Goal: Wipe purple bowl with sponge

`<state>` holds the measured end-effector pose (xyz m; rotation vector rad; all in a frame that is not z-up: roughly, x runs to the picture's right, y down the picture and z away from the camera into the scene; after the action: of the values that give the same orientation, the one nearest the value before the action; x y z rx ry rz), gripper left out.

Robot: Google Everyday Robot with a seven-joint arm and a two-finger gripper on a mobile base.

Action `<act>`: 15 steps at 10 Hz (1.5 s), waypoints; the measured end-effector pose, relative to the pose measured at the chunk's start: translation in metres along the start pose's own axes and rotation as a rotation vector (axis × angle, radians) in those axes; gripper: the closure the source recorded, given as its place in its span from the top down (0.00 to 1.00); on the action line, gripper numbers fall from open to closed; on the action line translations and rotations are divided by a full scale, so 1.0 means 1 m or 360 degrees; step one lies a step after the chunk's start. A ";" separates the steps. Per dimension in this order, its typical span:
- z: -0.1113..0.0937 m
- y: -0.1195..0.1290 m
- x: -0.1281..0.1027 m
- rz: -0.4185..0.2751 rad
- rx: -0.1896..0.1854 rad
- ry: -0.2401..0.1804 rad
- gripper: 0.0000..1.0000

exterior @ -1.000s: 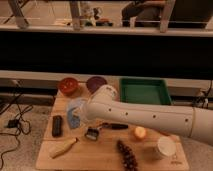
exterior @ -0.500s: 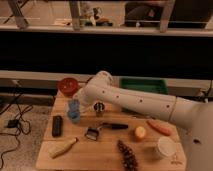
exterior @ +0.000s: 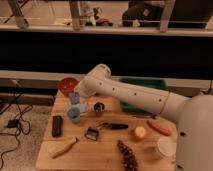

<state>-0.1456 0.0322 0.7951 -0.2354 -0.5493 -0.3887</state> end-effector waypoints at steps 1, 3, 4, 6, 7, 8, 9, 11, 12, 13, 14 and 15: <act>0.001 0.000 -0.001 0.0018 0.0005 0.0000 0.00; 0.009 -0.011 0.008 0.0071 0.0033 0.0017 0.00; 0.014 -0.019 0.014 0.0091 0.0046 0.0027 0.00; 0.022 -0.041 0.032 0.0134 0.0085 0.0065 0.00; 0.024 -0.048 0.039 0.0151 0.0096 0.0086 0.00; 0.022 -0.055 0.050 0.0174 0.0109 0.0114 0.00; 0.016 -0.054 0.067 0.0210 0.0122 0.0151 0.00; 0.002 -0.040 0.098 0.0290 0.0135 0.0215 0.00; -0.002 -0.032 0.112 0.0328 0.0137 0.0239 0.00; -0.002 -0.027 0.123 0.0351 0.0138 0.0262 0.00; -0.002 -0.028 0.121 0.0351 0.0139 0.0256 0.00; -0.001 -0.028 0.119 0.0349 0.0135 0.0250 0.00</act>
<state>-0.0642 -0.0282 0.8627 -0.1796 -0.3801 -0.1686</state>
